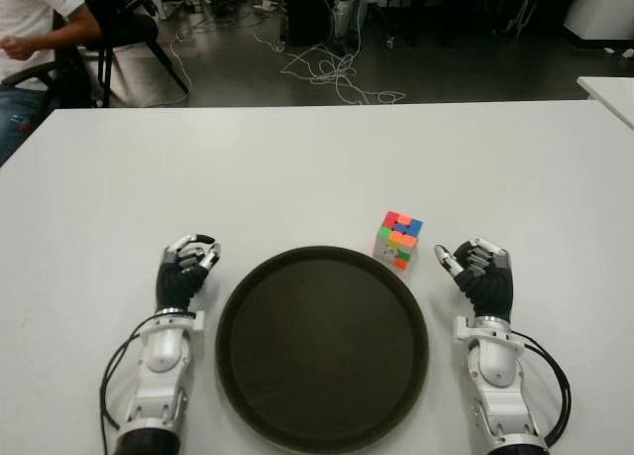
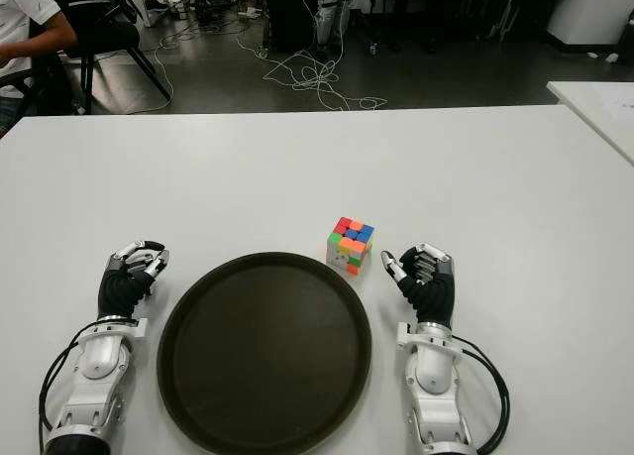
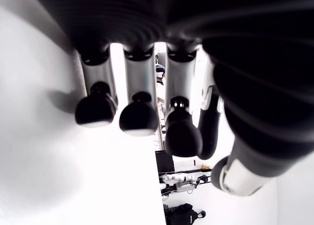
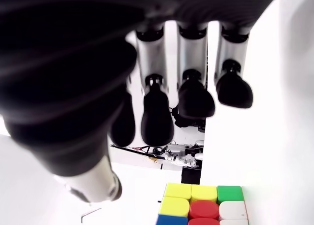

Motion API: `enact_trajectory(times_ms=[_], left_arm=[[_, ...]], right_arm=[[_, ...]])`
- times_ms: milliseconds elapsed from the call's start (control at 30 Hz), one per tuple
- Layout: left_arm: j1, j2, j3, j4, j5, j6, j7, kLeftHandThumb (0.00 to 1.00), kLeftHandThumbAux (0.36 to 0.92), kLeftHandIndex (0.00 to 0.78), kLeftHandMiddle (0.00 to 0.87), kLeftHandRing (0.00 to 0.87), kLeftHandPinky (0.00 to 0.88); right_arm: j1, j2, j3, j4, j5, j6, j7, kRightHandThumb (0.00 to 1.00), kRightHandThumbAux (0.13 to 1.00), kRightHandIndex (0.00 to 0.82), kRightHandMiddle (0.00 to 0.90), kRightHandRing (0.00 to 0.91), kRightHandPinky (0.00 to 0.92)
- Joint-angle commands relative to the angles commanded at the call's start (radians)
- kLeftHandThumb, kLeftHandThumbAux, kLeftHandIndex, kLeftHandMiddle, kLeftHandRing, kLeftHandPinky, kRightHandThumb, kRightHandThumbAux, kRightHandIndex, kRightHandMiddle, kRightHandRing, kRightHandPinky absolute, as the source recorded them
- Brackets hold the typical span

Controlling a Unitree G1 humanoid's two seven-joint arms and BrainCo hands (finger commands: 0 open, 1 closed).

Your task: Pick up the Rubik's Cube and put it in the plate

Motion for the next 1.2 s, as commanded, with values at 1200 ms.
enact_trajectory(times_ms=[1200], left_arm=[[0.008, -0.017, 0.002, -0.015, -0.011, -0.002, -0.005, 0.702, 0.708, 0.443, 0.821, 0.84, 0.819]], right_arm=[[-0.004, -0.012, -0.007, -0.005, -0.008, 0.018, 0.0, 0.185, 0.843, 0.657, 0.776, 0.801, 0.801]])
